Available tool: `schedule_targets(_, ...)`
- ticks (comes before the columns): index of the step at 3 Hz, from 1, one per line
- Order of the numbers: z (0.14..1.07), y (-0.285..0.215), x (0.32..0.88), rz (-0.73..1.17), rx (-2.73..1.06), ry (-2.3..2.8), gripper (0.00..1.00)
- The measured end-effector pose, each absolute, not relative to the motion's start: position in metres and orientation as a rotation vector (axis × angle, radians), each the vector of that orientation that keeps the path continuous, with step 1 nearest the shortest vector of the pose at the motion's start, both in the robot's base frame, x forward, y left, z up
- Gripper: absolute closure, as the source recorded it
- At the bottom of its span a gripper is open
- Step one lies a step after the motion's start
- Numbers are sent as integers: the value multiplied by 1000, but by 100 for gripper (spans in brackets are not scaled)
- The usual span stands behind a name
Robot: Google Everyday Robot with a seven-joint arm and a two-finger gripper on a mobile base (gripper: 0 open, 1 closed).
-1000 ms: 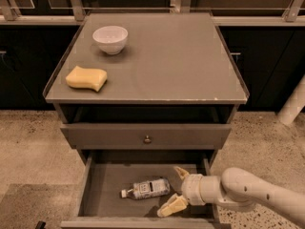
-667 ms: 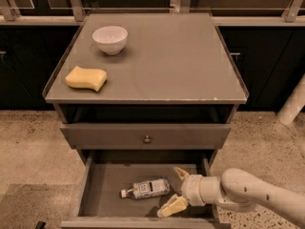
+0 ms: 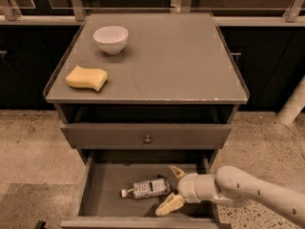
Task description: Pick blue plastic bottle from middle drawer and place on counter
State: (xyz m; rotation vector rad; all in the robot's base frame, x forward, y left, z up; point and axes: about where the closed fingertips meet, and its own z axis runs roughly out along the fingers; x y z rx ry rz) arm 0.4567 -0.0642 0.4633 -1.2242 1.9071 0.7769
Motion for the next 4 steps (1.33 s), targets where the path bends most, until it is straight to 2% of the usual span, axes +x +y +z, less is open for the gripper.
schedule_targets(2, 437, -25, 483, 813, -1281, 1809, 0)
schedule_targets(4, 407, 1, 484, 804, -1307, 1807, 0)
